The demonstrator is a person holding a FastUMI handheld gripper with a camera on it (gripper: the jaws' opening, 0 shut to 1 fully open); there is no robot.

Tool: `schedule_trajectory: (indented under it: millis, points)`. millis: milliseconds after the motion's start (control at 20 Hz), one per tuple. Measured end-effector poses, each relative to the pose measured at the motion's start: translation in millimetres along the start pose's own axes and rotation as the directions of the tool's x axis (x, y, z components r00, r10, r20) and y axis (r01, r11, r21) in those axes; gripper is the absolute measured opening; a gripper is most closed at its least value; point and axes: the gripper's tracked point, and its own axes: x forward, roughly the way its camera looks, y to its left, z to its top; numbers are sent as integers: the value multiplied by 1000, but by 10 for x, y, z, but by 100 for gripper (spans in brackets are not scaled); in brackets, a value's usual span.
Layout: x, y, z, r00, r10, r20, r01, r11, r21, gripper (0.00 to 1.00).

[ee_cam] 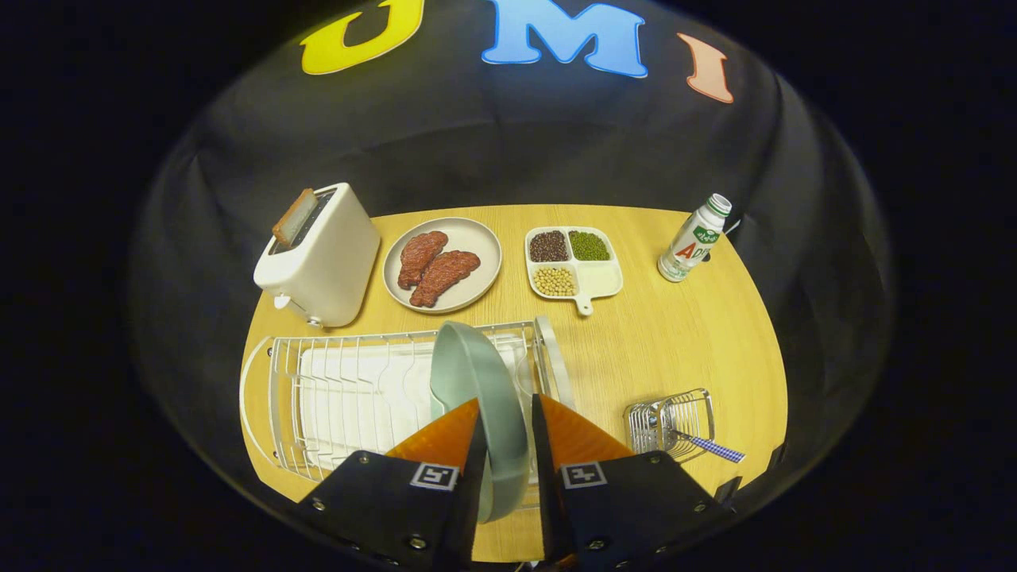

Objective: Take the plate from the dish rack, then take the spoon from the basket and place it into the plate.

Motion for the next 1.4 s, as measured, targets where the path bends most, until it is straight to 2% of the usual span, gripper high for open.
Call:
schedule_trajectory:
  millis: [50, 100, 150, 200, 350, 550, 900, 1050, 1400]
  points:
    - [-11, -25, 22, 1000, -21, -7, 21, 1000, -14, 24]
    - [-3, -87, 30, 998, -56, -13, 55, 997, -56, 23]
    - [-6, -177, 5, 993, -116, -14, 114, 988, -106, 17]
    - [-36, -123, 34, 990, -139, -1, 138, 983, -118, 9]
    - [-84, -30, 41, 977, -215, 7, 213, 962, -168, 9]
    - [-159, 106, 82, 949, -313, 29, 310, 915, -259, 9]
    - [-277, 153, 258, 922, -384, 45, 378, 871, -312, 9]
    - [-386, 131, 391, 913, -399, 87, 405, 859, -313, 9]
    - [-700, -65, 547, 924, -363, 119, 382, 885, -268, 9]
